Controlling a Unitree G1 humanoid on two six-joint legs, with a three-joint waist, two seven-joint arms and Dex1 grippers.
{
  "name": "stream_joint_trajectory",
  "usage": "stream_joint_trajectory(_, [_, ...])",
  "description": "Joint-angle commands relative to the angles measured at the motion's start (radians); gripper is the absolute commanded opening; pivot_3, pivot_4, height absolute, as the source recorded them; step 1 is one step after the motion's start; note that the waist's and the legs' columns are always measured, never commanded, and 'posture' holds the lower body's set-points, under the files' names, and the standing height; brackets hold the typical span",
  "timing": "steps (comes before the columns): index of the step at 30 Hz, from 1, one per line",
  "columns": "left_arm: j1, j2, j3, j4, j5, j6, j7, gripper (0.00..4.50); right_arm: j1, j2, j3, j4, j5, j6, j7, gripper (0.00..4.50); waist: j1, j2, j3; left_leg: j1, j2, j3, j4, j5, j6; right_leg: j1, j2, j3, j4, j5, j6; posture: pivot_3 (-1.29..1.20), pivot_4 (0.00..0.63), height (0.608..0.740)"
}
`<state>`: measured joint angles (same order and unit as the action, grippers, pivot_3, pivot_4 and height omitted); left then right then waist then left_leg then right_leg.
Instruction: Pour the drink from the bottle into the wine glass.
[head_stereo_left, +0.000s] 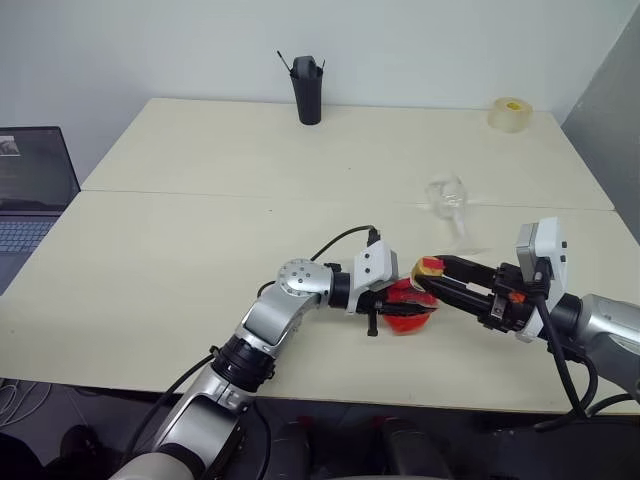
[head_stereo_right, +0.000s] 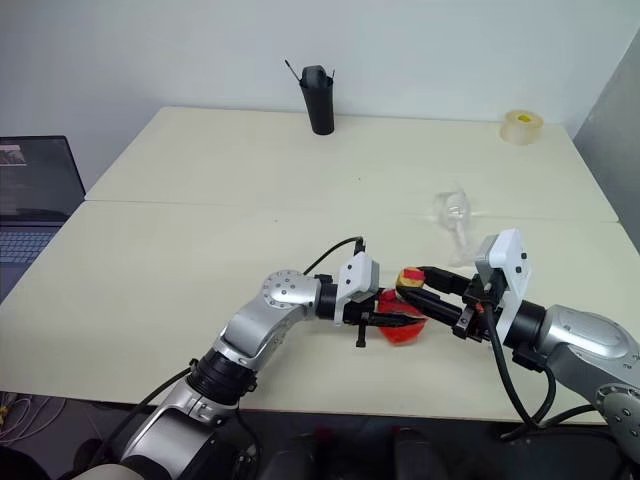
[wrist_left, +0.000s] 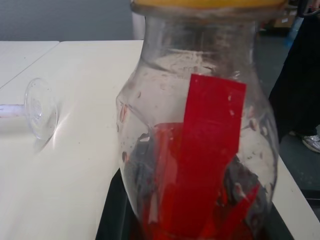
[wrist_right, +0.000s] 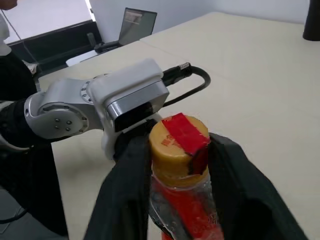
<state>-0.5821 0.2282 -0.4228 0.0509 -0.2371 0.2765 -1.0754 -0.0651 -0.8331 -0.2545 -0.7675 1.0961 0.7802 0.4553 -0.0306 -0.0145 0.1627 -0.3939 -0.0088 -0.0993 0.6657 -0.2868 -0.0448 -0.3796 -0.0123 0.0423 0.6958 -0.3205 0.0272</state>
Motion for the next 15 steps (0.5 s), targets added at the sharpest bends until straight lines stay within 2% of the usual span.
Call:
stream_joint_trajectory(1, [-0.005, -0.01, 0.021, -0.025, -0.016, -0.022, -0.003, 0.88, -0.013, -0.015, -0.032, -0.011, 0.017, -0.007, 0.006, 1.23, 0.0, 0.0, 0.0, 0.0, 0.0, 0.0, 0.0, 0.0, 0.0, 0.0, 0.0, 0.0, 0.0, 0.0, 0.0, 0.0, 0.15, 0.74])
stream_joint_trajectory(6, [-0.002, -0.009, 0.019, -0.028, -0.016, -0.021, -0.005, 0.88, -0.022, -0.019, -0.052, -0.013, 0.041, -0.021, 0.015, 1.23, 0.0, 0.0, 0.0, 0.0, 0.0, 0.0, 0.0, 0.0, 0.0, 0.0, 0.0, 0.0, 0.0, 0.0, 0.0, 0.0, 0.15, 0.74])
stream_joint_trajectory(11, [-0.004, -0.01, 0.018, -0.025, -0.015, -0.02, -0.006, 0.88, -0.046, 0.008, -0.095, -0.023, 0.134, -0.06, 0.016, 1.23, 0.0, 0.0, 0.0, 0.0, 0.0, 0.0, 0.0, 0.0, 0.0, 0.0, 0.0, 0.0, 0.0, 0.0, 0.0, 0.0, 0.15, 0.74])
stream_joint_trajectory(15, [-0.005, -0.011, 0.02, -0.021, -0.013, -0.017, -0.006, 0.88, -0.079, 0.056, -0.133, -0.019, 0.272, -0.093, -0.041, 1.23, -0.002, 0.0, 0.0, 0.0, 0.0, 0.0, 0.0, 0.0, 0.0, 0.0, 0.0, 0.0, 0.0, 0.0, 0.0, 0.0, 0.15, 0.74])
